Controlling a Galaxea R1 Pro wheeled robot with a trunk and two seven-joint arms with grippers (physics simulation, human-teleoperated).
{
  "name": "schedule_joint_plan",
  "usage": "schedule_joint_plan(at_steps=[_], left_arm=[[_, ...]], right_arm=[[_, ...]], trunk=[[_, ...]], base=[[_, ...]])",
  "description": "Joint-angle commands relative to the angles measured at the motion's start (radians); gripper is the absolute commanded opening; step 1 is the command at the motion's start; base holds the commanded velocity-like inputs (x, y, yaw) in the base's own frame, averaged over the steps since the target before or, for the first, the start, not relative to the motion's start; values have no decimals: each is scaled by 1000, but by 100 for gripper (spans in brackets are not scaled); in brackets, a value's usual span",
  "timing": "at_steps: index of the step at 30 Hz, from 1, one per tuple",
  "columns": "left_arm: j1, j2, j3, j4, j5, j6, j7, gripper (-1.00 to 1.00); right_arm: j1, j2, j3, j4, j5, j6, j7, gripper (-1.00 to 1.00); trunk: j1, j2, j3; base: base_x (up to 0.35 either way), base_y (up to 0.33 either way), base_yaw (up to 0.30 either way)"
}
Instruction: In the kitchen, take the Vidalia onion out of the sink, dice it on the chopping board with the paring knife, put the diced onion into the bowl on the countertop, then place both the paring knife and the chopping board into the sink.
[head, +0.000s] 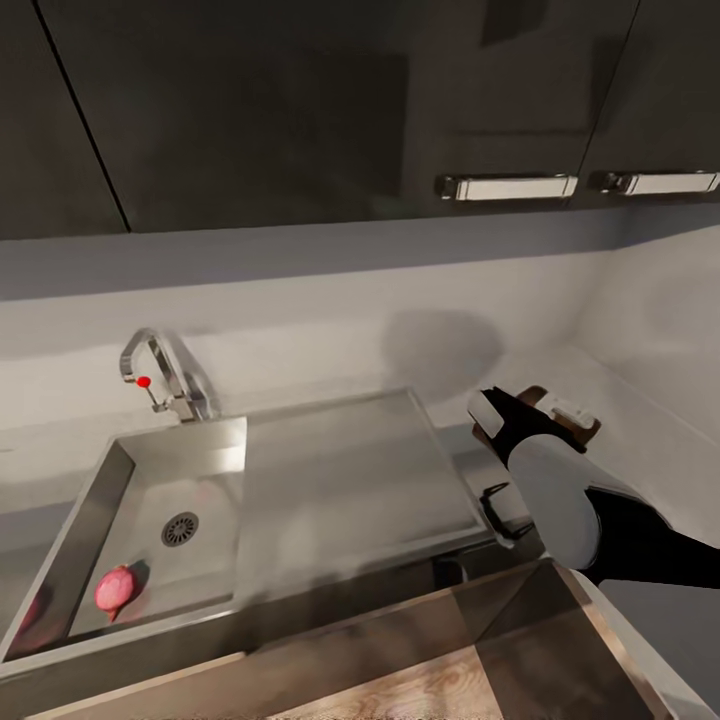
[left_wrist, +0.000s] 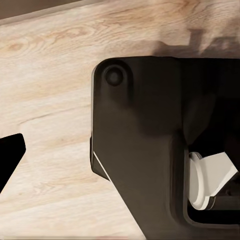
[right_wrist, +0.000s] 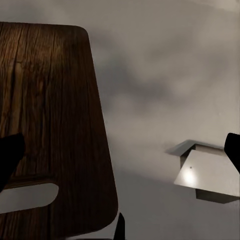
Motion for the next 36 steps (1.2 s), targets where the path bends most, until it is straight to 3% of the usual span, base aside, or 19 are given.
schedule_joint_plan(at_steps=[1,23,36], left_arm=[[0,0,0,-1,0,-1,0,100],[0,0,0,1,0,-1,-1,100],[0,0,0,2,0,-1,-1,100]], right_arm=[[0,0,6,-1,-8,7,-5,100],[0,1,6,14,-8,5,-4,100],[0,6,7,16,-8,5,-4,100]], trunk=[[1,-2,-3],[1,-2,-37],[1,-2,-39]], base=[[0,0,0],[0,0,0],[0,0,0]])
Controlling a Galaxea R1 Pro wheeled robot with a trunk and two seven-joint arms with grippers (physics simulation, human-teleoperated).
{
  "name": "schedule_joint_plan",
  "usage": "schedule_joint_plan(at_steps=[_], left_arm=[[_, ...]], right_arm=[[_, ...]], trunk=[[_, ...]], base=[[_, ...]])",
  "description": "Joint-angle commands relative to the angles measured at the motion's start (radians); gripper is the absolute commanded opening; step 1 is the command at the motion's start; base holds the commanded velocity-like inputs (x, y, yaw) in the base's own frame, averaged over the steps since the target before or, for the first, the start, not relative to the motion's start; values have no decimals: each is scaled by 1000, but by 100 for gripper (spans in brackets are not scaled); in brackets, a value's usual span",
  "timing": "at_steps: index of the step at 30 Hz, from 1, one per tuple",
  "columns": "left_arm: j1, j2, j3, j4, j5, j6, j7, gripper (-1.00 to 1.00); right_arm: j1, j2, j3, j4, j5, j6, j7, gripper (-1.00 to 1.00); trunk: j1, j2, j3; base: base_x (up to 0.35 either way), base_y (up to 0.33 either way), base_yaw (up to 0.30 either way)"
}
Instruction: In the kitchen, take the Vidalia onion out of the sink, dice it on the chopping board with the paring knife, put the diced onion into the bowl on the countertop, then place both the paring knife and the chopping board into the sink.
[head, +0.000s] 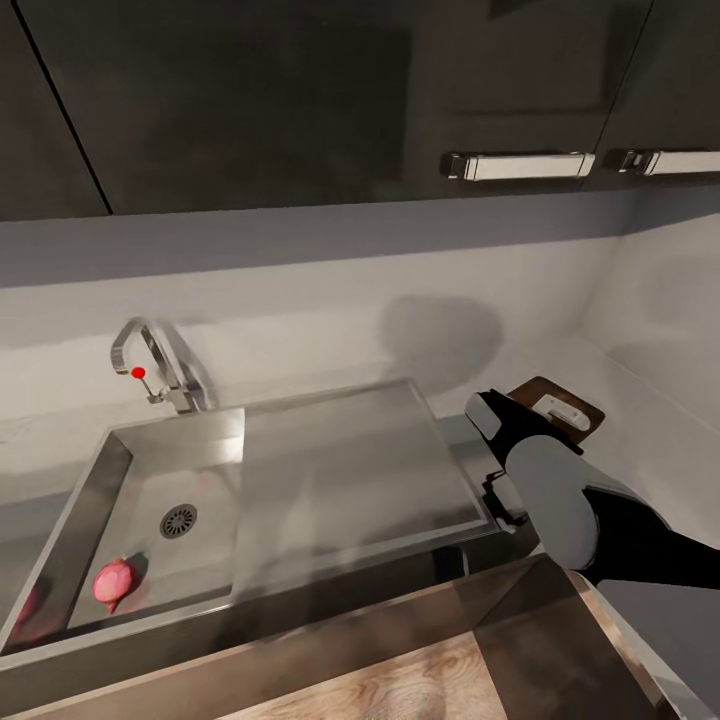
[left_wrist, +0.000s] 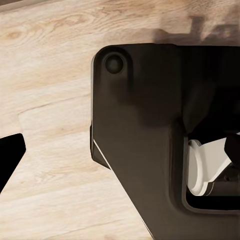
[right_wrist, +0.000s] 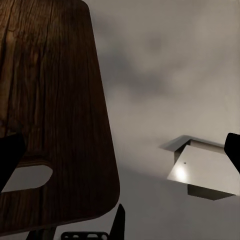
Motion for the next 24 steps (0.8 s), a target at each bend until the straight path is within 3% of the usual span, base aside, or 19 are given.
schedule_joint_plan(at_steps=[1,24], left_arm=[[0,0,0,-2,0,-1,0,100],[0,0,0,-2,0,-1,0,100]], right_arm=[[0,0,7,-1,-9,7,-5,100],[0,1,7,-1,-9,6,-5,100]], trunk=[[1,-2,-2],[1,-2,-2]], base=[[0,0,0],[0,0,0]])
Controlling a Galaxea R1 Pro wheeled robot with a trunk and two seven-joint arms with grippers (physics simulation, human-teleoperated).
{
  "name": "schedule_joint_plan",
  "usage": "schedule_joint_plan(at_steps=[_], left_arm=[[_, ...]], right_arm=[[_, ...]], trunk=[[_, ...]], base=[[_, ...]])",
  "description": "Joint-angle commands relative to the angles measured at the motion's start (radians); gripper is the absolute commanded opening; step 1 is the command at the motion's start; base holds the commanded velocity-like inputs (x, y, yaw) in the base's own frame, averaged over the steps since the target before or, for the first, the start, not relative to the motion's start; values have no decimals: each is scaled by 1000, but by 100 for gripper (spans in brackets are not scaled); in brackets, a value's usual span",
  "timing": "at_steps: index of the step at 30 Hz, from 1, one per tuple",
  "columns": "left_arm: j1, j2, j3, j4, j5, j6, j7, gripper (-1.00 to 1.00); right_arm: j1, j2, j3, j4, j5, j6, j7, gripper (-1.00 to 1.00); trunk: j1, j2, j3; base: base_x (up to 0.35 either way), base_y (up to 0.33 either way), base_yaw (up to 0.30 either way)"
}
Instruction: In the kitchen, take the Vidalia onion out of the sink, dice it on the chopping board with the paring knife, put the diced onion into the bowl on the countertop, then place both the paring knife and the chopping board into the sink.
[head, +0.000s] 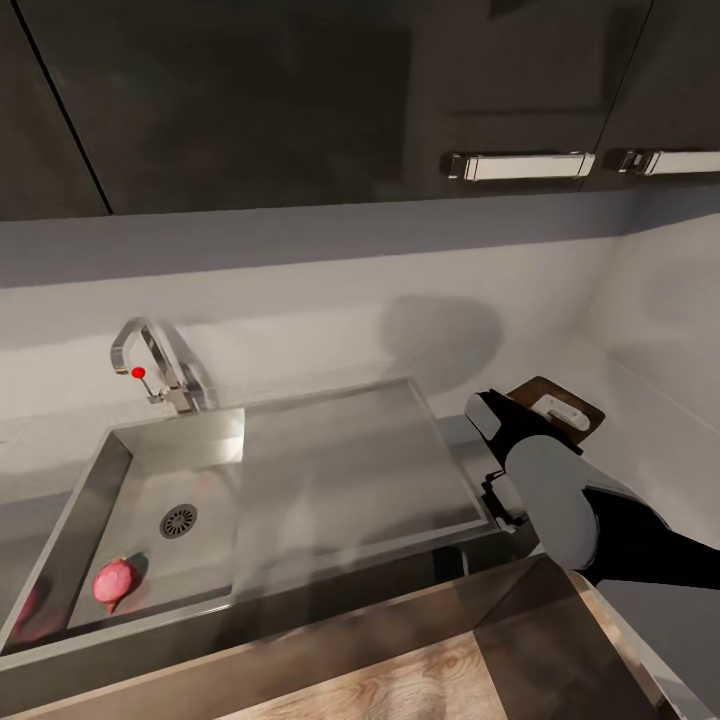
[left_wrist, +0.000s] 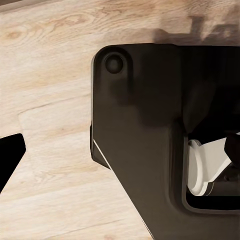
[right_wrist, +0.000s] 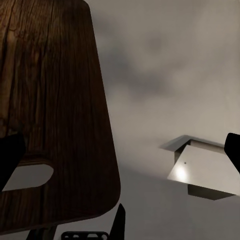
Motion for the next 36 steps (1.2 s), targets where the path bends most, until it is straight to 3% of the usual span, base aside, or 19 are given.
schedule_joint_plan(at_steps=[1,36], left_arm=[[0,0,0,-2,0,-1,0,100],[0,0,0,-2,0,-1,0,100]], right_arm=[[0,0,7,-2,-9,7,-5,100],[0,0,7,-2,-9,5,-5,100]], trunk=[[1,-2,-2],[1,-2,-9]], base=[[0,0,0],[0,0,0]])
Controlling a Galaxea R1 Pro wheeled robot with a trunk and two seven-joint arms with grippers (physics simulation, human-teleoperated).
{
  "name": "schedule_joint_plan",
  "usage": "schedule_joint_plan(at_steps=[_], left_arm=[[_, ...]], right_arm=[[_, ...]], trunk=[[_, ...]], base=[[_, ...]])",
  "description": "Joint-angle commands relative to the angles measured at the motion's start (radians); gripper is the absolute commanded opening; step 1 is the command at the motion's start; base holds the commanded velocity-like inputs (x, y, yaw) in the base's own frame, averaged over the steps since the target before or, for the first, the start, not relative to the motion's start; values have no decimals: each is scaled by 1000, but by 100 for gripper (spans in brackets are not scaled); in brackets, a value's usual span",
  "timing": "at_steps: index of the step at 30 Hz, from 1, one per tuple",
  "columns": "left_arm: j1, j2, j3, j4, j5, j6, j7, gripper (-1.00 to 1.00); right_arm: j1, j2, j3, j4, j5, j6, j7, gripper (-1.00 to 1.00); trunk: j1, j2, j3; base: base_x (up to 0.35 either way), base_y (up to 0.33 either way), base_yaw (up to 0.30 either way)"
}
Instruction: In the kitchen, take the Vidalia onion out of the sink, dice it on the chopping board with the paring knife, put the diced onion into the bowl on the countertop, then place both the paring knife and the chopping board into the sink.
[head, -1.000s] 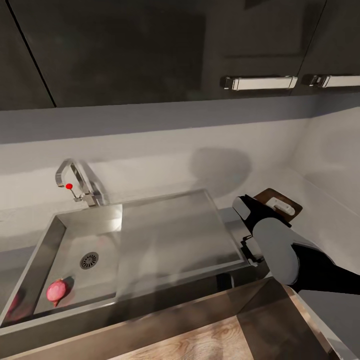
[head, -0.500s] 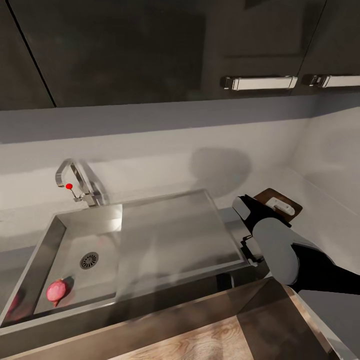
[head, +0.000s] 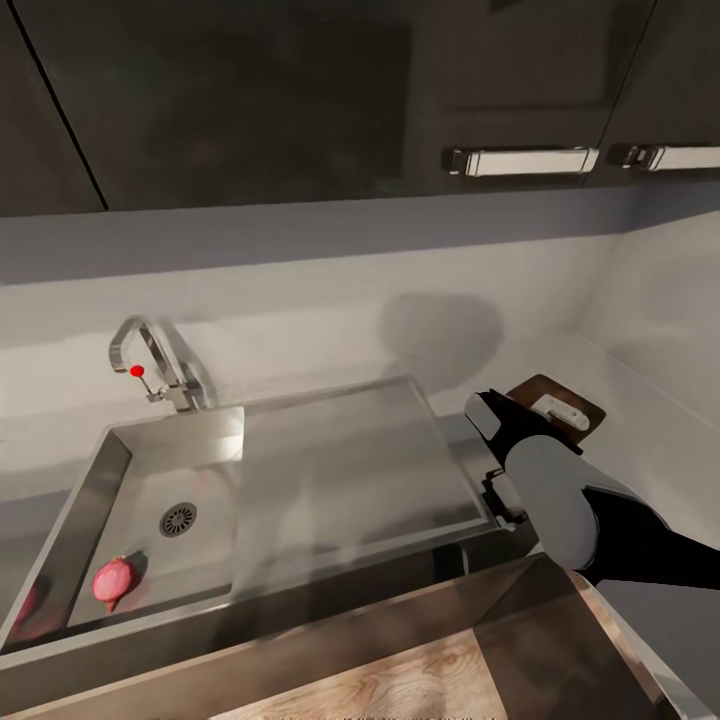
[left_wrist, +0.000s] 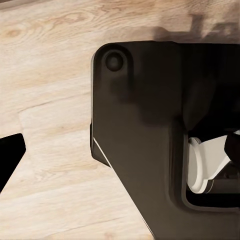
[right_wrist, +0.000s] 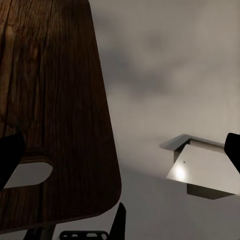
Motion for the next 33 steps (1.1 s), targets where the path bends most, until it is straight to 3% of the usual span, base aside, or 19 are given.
schedule_joint_plan(at_steps=[1,33], left_arm=[[0,0,0,-2,0,-1,0,100],[0,0,0,9,0,-1,0,100]], right_arm=[[0,0,7,-2,-9,7,-5,100],[0,-2,7,-2,-9,8,-5,100]], trunk=[[1,-2,-2],[1,-2,-19]], base=[[0,0,0],[0,0,0]])
